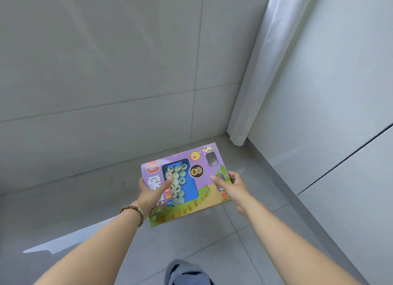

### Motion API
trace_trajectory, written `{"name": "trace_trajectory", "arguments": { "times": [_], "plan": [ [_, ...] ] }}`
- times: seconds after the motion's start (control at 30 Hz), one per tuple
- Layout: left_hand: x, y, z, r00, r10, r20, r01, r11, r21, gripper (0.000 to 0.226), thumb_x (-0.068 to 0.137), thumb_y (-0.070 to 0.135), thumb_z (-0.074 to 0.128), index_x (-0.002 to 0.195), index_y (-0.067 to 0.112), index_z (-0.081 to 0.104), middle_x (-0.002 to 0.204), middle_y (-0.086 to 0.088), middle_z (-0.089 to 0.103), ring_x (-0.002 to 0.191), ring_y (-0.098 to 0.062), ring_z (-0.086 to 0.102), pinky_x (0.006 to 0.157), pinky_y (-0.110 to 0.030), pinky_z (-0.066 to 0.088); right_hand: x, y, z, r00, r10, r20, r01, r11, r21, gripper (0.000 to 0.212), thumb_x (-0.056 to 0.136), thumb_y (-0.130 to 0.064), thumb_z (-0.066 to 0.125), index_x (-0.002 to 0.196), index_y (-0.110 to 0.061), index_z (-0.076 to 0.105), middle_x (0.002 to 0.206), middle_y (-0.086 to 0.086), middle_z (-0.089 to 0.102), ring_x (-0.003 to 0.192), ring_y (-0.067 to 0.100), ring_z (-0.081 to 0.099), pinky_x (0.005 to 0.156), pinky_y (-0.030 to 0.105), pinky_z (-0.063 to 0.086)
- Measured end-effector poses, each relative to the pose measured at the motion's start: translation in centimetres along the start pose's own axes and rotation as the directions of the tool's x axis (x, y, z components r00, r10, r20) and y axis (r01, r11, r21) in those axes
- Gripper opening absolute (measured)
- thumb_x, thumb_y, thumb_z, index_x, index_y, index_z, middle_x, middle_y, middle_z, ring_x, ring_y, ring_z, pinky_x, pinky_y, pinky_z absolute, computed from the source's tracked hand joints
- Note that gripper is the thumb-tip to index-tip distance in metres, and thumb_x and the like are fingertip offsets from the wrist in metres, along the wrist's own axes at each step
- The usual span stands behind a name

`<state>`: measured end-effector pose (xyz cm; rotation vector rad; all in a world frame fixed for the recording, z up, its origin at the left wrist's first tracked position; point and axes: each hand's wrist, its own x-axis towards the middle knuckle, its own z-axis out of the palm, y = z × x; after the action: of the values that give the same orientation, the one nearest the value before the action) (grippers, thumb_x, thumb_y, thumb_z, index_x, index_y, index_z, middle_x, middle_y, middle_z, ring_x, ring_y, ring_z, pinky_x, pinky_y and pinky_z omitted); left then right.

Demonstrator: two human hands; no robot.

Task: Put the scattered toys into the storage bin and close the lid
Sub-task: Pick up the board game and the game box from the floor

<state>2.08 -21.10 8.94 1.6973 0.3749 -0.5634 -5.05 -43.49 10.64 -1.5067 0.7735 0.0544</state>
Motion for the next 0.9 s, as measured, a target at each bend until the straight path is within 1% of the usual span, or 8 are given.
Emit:
{"name": "trace_trajectory", "arguments": {
  "times": [0.1, 0.27, 0.37, 0.47, 0.5, 0.57, 0.67, 0.9],
  "plan": [
    [-2.0, 3.8, -6.2, 0.997, 0.061, -0.056, -0.062, 0.998, -0.027, 0.108, 0.062, 0.05, 0.082, 0.143, 0.022, 0.015, 0.121, -0.002, 0.054, 0.112, -0.025, 0.056, 0.099, -0.047, 0.045, -3.4, -6.3, 4.3, 0.989, -0.121, 0.09, 0.124, 0.992, -0.029, 0.055, 0.078, -0.024, 0.075, 0.12, -0.015, 0.04, 0.103, -0.006, 0.051, 0.071, 0.001, 0.05, 0.059, 0.016, 0.039],
    [-7.2, 8.5, -20.4, 0.961, 0.171, -0.219, -0.186, 0.981, -0.047, 0.108, 0.064, 0.05, 0.08, 0.144, 0.019, 0.015, 0.124, -0.003, 0.054, 0.114, -0.025, 0.056, 0.099, -0.046, 0.046, -9.8, -13.7, 14.9, 0.935, -0.231, 0.269, 0.265, 0.959, -0.097, 0.068, 0.076, -0.024, 0.078, 0.129, -0.01, 0.038, 0.12, 0.001, 0.051, 0.081, 0.009, 0.056, 0.055, 0.018, 0.044],
    [-11.2, 8.1, -29.6, 0.884, 0.22, -0.412, -0.25, 0.968, -0.021, 0.098, 0.066, 0.053, 0.078, 0.139, 0.013, 0.027, 0.118, 0.002, 0.056, 0.106, -0.019, 0.056, 0.099, -0.037, 0.044, -14.6, -16.4, 23.0, 0.874, -0.254, 0.413, 0.325, 0.94, -0.109, 0.064, 0.078, -0.015, 0.076, 0.128, -0.007, 0.036, 0.119, 0.004, 0.049, 0.075, 0.007, 0.057, 0.041, 0.016, 0.046],
    [-14.8, 5.5, -38.7, 0.793, 0.224, -0.566, -0.293, 0.956, -0.033, 0.098, 0.054, 0.066, 0.078, 0.128, 0.014, 0.041, 0.114, 0.003, 0.063, 0.098, -0.017, 0.062, 0.091, -0.037, 0.05, -19.1, -17.2, 31.6, 0.815, -0.271, 0.512, 0.374, 0.921, -0.107, 0.066, 0.074, -0.015, 0.08, 0.124, -0.01, 0.038, 0.122, 0.004, 0.049, 0.082, 0.01, 0.063, 0.051, 0.03, 0.058],
    [-16.0, 4.6, -41.4, 0.763, 0.205, -0.613, -0.289, 0.957, -0.04, 0.098, 0.051, 0.069, 0.077, 0.125, 0.014, 0.044, 0.111, 0.002, 0.065, 0.094, -0.017, 0.064, 0.088, -0.037, 0.052, -20.6, -17.1, 34.3, 0.794, -0.281, 0.539, 0.401, 0.909, -0.116, 0.066, 0.072, -0.017, 0.081, 0.123, -0.011, 0.039, 0.123, 0.004, 0.05, 0.089, 0.013, 0.063, 0.058, 0.035, 0.06],
    [-18.3, 2.1, -46.4, 0.709, 0.148, -0.69, -0.278, 0.957, -0.08, 0.091, 0.054, 0.067, 0.077, 0.121, 0.013, 0.048, 0.107, 0.0, 0.066, 0.09, -0.018, 0.065, 0.084, -0.036, 0.052, -23.0, -16.1, 39.7, 0.744, -0.296, 0.6, 0.458, 0.879, -0.134, 0.064, 0.072, -0.02, 0.081, 0.121, -0.013, 0.04, 0.121, 0.002, 0.052, 0.094, 0.013, 0.062, 0.063, 0.027, 0.057],
    [-21.4, -2.2, -52.3, 0.596, 0.052, -0.801, -0.254, 0.959, -0.126, 0.079, 0.065, 0.059, 0.075, 0.122, 0.013, 0.046, 0.105, -0.002, 0.064, 0.089, -0.022, 0.062, 0.082, -0.036, 0.051, -25.8, -13.8, 47.3, 0.663, -0.245, 0.708, 0.54, 0.811, -0.224, 0.07, 0.072, -0.031, 0.08, 0.127, -0.015, 0.039, 0.127, 0.0, 0.051, 0.107, 0.014, 0.057, 0.085, 0.024, 0.048],
    [-24.5, -16.3, -60.9, 0.398, -0.233, -0.887, -0.156, 0.936, -0.316, 0.076, 0.066, 0.066, 0.067, 0.114, 0.009, 0.049, 0.103, -0.003, 0.066, 0.093, -0.027, 0.063, 0.087, -0.042, 0.051, -30.3, -4.8, 61.9, 0.451, -0.012, 0.893, 0.695, 0.633, -0.342, 0.072, 0.074, -0.034, 0.077, 0.132, -0.011, 0.039, 0.125, -0.001, 0.055, 0.107, 0.013, 0.055, 0.088, 0.02, 0.039]
  ]
}}
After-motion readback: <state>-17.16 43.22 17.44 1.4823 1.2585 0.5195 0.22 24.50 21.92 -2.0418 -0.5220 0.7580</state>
